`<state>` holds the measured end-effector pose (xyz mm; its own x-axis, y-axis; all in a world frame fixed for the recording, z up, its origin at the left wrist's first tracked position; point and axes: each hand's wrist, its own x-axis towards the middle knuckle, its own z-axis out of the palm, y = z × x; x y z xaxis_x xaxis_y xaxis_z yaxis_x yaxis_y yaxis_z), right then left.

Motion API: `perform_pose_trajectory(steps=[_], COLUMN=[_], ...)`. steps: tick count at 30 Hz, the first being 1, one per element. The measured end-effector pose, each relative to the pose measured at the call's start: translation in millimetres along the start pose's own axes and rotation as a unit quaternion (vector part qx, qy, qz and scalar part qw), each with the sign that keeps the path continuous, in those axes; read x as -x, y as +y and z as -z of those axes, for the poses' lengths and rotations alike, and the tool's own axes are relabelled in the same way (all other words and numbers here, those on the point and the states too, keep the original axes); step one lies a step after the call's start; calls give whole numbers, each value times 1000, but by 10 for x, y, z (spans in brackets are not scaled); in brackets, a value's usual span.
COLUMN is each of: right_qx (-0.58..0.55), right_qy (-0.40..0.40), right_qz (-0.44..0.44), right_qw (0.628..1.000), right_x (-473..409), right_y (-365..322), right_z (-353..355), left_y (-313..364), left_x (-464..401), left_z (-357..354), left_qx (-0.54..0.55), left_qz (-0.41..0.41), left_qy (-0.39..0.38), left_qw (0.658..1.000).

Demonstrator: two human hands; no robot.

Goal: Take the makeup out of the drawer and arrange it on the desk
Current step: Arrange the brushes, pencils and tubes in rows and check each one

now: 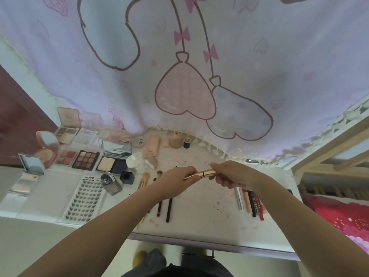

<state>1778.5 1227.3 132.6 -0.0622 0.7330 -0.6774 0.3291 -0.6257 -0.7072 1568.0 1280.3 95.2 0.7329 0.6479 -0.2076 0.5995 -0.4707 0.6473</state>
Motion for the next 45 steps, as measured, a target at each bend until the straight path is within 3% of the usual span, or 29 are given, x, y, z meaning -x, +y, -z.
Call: perform_pose_trajectory(steps=[5,8,13,16,19,25,30,33,35,40,42,45], right_qx=[-42,9,3,-14,41,73,88,94,37,-70,-56,73], right_qy=[-51,-13,-33,-31,-17,20,30,60,100,120,146,174], right_qz=[20,-17,41,3,-34,22,13,-4,-13,-38,-60,-77], right_qw=[998,1000,999,999,998,997,996,994,994,990,986,979], right_x=[18,-9,-30,-43,-65,-39,-104,-100,-96,-243,-339,-466], right_y=[25,20,72,73,103,250,393,486,544,534,534,614], right_z=[91,55,83,30,-40,122,90,163,228,-65,-309,-631], left_y=[15,35,-1,-10,-13,-213,-235,-370,-503,-363,-277,-281], left_x=[-15,-34,-31,-19,-32,4,-4,15,39,-115,-201,-267], left_z=[-38,-63,-80,-117,-155,-113,-177,-63,-1,-207,-343,-503], left_qx=[8,-4,14,19,26,99,52,-31,-48,40,-1,-123], left_qz=[6,1,15,16,13,90,94,102,147,210,216,225], left_qy=[-1,-3,-19,-19,-40,-92,-106,-72,-15,17,11,27], left_qw=[1000,1000,1000,1000,999,987,989,992,988,977,976,966])
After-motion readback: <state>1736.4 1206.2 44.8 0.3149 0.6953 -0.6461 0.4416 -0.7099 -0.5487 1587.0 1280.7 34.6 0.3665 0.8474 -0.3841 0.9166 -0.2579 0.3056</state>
